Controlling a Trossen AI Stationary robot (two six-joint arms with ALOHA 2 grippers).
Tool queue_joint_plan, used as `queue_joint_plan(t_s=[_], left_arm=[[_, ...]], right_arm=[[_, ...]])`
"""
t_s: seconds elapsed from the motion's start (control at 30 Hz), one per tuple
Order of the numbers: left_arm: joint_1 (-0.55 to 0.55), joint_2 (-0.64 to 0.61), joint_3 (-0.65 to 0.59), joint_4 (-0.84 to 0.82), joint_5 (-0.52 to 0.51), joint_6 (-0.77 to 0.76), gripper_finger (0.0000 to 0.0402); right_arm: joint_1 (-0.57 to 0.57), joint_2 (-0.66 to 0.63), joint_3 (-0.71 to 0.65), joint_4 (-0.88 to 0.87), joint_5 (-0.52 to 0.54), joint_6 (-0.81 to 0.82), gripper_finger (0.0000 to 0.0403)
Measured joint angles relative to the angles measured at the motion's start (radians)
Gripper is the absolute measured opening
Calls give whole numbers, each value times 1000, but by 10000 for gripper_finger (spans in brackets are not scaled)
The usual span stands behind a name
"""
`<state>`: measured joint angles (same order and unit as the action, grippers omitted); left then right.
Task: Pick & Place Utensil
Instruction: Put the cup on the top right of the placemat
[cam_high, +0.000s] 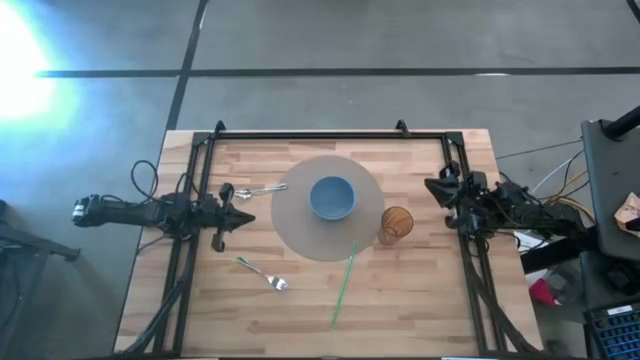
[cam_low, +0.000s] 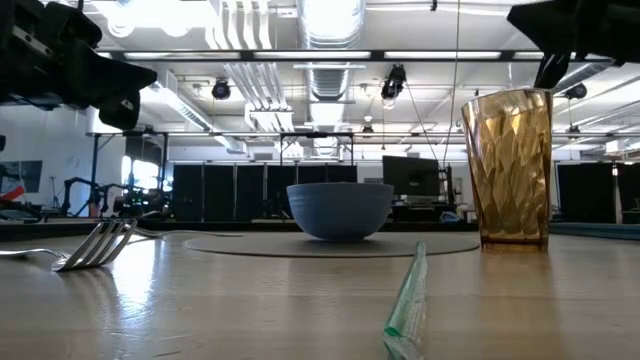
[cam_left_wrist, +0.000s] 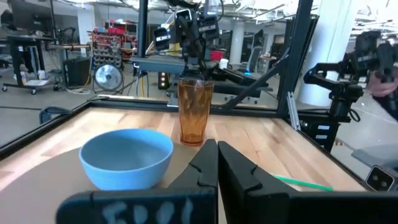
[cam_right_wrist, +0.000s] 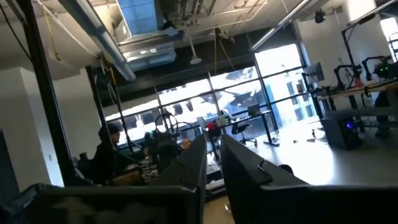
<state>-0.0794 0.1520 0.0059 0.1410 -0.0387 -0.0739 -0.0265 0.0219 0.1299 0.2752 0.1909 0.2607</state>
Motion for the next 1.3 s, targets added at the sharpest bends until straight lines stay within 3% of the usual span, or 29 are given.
queue_joint_plan(t_s=[0.3,0.53,0.87,1.03,1.3], left_arm=[[0,0,0,73,-9,122,3],[1,0,0,205,-46,231,3],[1,0,0,228,-206,320,3],[1,2,11,205,-218,296,3],[1,1,14,127,-218,197,3]], right_arm=[[0,155,268,-278,159,51,137],[0,364,540,-601,212,95,173],[0,657,932,-999,211,166,187],[0,785,1110,-1240,211,188,187],[0,944,1229,-1530,154,300,187]])
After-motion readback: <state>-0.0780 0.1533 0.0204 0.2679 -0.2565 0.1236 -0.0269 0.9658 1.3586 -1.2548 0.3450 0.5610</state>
